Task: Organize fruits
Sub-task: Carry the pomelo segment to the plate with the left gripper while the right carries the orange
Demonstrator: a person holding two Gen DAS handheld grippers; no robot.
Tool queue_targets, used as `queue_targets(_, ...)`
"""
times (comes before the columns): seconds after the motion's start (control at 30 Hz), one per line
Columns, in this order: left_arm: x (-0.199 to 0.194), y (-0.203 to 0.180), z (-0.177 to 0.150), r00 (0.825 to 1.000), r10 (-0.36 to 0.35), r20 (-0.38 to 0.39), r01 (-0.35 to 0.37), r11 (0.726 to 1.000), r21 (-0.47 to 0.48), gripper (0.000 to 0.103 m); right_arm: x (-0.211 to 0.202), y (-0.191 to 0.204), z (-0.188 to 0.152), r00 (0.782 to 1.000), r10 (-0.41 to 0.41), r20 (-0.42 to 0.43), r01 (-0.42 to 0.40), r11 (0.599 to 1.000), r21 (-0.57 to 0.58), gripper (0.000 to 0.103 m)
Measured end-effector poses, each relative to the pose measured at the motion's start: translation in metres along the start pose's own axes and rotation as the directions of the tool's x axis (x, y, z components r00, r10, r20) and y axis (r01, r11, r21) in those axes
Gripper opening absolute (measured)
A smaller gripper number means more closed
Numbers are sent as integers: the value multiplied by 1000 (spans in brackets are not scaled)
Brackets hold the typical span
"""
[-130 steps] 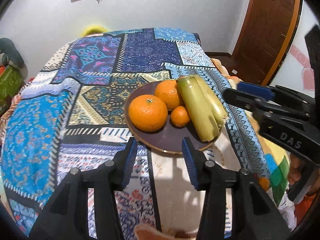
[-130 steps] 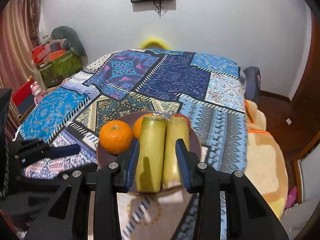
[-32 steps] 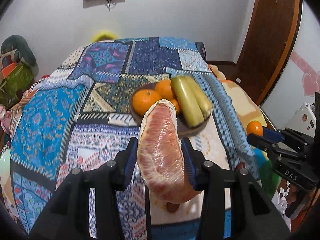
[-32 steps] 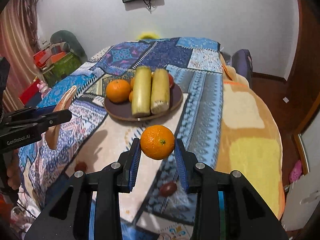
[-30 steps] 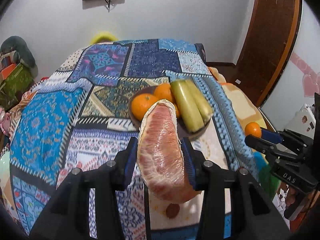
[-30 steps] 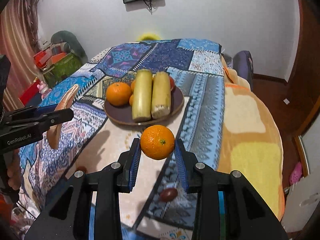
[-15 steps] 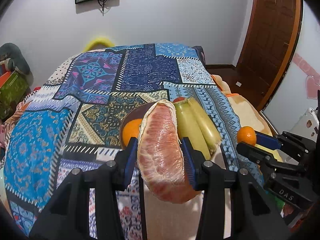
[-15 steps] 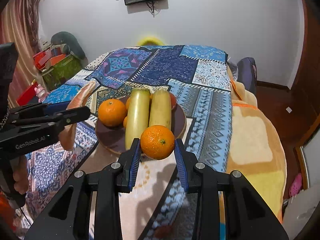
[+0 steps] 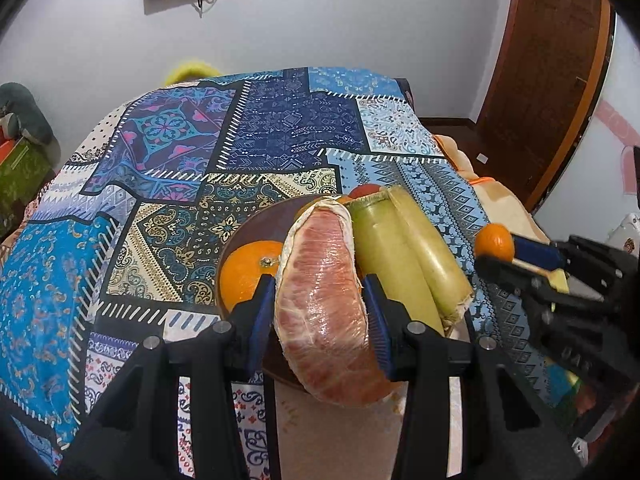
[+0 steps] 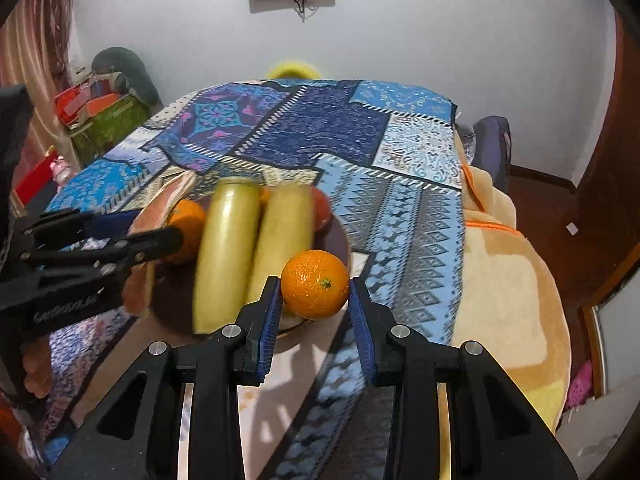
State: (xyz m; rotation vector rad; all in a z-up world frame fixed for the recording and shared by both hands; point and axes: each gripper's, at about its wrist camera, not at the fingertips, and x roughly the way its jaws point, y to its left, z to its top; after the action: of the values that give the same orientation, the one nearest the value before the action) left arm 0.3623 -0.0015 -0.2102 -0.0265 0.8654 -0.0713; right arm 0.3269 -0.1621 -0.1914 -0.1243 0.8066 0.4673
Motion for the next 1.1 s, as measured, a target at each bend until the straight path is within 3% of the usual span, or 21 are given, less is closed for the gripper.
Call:
queue_targets(0.23,1,-3,1,1000,-8,10,8,1000,4,45,6,-12,7,1000,-3,5,3,1000,17,31)
queue_targets(0.83,-17,13,1,998,-14,56,16,999,-34,47,50,-18,22,997,-1,-83,2,1000,10,32)
queue_targets(1.1,-24,27,-4,998,9,61,-5,998,-59,47,39,-13,25,999,-10,-47,10,1000,-4,32)
